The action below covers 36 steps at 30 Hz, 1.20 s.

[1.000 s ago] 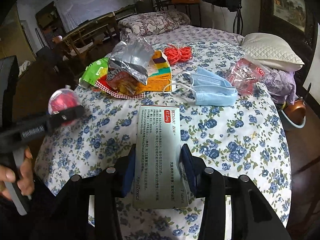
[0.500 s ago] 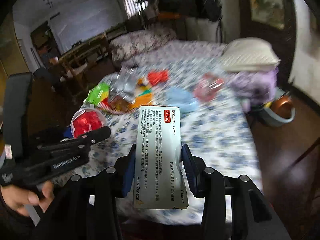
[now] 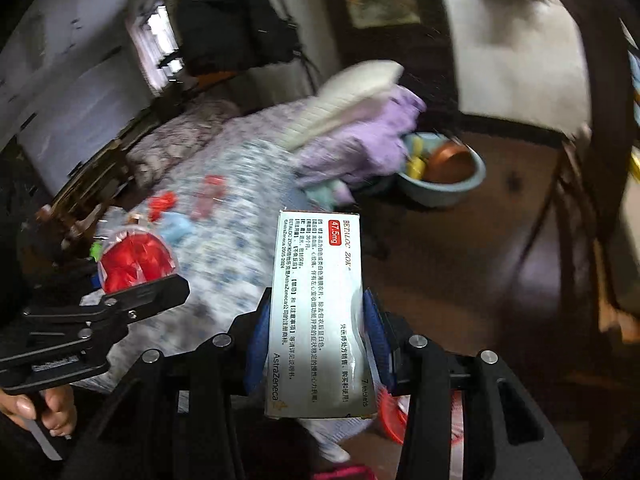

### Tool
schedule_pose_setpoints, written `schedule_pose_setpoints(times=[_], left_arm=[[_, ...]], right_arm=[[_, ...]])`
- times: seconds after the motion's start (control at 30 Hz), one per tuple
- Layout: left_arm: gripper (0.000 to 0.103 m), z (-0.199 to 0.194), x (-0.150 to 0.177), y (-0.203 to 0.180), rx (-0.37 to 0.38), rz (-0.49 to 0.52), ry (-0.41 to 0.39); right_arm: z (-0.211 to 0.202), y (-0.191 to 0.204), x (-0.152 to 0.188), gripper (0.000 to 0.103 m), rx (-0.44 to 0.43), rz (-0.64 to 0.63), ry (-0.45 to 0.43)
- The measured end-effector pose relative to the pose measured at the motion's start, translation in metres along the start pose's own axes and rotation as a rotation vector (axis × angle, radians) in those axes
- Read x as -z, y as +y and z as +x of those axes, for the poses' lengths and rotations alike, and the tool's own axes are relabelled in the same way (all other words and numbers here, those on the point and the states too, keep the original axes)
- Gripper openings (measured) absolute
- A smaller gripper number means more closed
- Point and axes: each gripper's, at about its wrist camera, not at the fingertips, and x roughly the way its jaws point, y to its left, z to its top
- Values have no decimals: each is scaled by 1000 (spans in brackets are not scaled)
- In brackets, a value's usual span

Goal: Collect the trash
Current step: 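Carry cup and box to the red wastebasket and open both tools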

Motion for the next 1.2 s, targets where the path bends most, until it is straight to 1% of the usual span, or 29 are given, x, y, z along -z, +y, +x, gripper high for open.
schedule_pose_setpoints(times=[0.07,0.1,0.13,0.2,0.27,0.33,0.4,0.47,0.5,0.57,0.6,0.7,0.73,0.8,0.83,0.93,1.07,1.2], left_arm=[[48,22,-7,-23,26,16,48],[48,30,-9,-34,24,26,60],[48,44,-12,-52,12,56,75],[48,61,-15,-72,3,91,106],[48,86,-18,-91,38,87,172],[48,110,-16,-105,83,49,246],[48,139,-12,-114,99,7,324],[48,157,-8,-122,81,-26,363],[48,169,-5,-123,83,-46,390],[48,195,5,-125,123,-107,477],[48,205,10,-125,137,-124,508],[48,232,25,-123,157,-135,569],[48,244,32,-122,153,-126,614],[48,252,37,-122,141,-132,654],[48,258,36,-124,154,-126,664],[48,265,33,-126,142,-121,665],[46,273,33,-126,106,-119,683],[46,280,30,-122,81,-134,683]], right_arm=[[3,-26,10,44,27,36,23],[5,-41,16,44,44,61,34],[7,-52,21,44,54,81,43],[13,-80,33,44,63,137,70],[22,-100,44,44,69,182,99],[33,-122,59,44,65,239,134],[53,-144,74,44,33,319,198],[73,-164,91,44,3,412,267],[78,-167,99,44,-6,439,285],[91,-179,115,44,-12,499,324],[98,-186,123,44,-17,534,345],[122,-201,145,44,-71,625,404],[127,-205,151,44,-85,654,417],[140,-212,166,44,-95,709,450],[145,-216,172,44,-105,740,457],[160,-223,186,44,-125,806,470],[168,-223,191,44,-112,810,470],[166,-226,191,45,-110,804,459]])
